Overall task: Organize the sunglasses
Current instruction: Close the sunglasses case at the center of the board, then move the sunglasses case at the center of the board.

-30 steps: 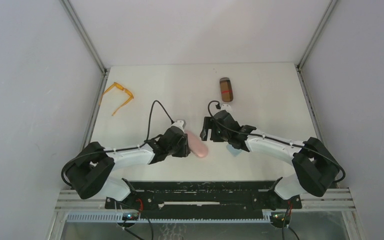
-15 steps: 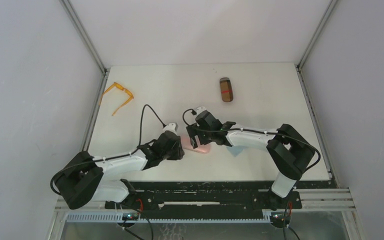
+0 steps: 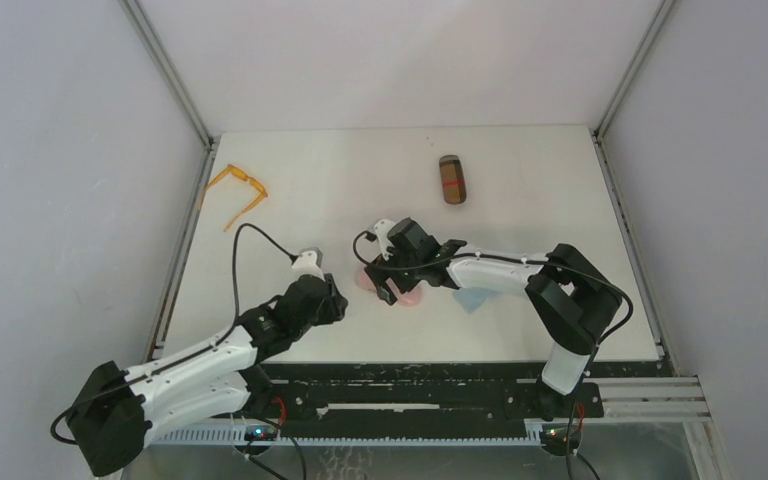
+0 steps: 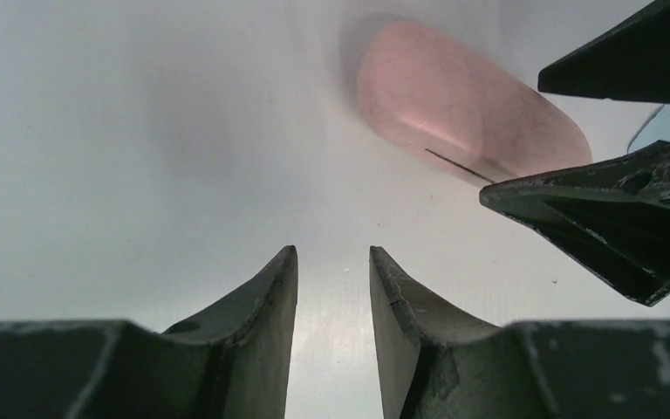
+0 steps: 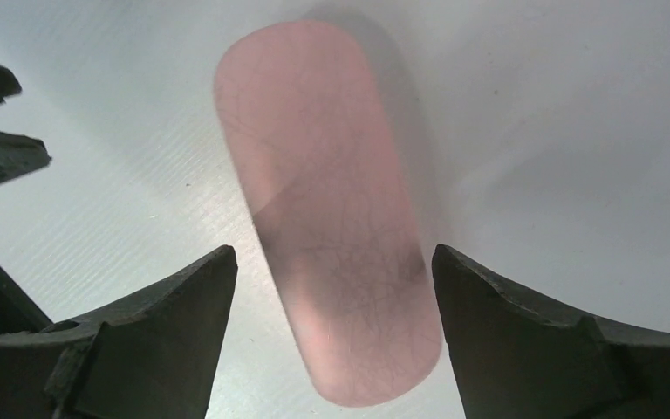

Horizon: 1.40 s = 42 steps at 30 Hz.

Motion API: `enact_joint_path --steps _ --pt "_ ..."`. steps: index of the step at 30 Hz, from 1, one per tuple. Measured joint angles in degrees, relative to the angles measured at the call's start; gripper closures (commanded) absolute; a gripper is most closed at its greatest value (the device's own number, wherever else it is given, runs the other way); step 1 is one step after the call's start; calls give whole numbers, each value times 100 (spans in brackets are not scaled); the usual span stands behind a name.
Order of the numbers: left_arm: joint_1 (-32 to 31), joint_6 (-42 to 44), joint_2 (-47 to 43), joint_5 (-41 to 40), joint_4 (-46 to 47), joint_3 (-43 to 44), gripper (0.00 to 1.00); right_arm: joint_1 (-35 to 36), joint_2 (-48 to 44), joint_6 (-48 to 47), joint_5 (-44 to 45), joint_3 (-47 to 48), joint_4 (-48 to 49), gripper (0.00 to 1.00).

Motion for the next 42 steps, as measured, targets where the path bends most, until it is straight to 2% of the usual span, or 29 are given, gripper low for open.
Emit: enact_joint_path --steps 4,12,16,21,26,30,34,42 --pt "20 -2 -382 -177 -251 -7 59 0 2 -103 -157 0 -15 18" --pt "37 -2 -435 -247 -439 -22 59 -11 273 -278 -372 260 -197 22" --pt "48 -2 -439 -247 -503 -22 60 -11 555 -356 -378 490 -339 34" --pt "61 -2 -584 -293 -629 -22 60 -13 695 -225 -153 678 -507 59" --pt "90 0 -901 -369 -800 -22 59 -66 734 332 520 807 -568 63" --pt "92 2 -1093 -396 -984 -17 59 -297 1115 920 1143 1502 -682 65" --pt "94 4 -1176 -393 -1139 -4 59 -835 1707 1353 1611 2509 -796 66" --pt "103 4 -1182 -391 -1342 4 59 -1582 3060 1742 2422 4450 -1390 64"
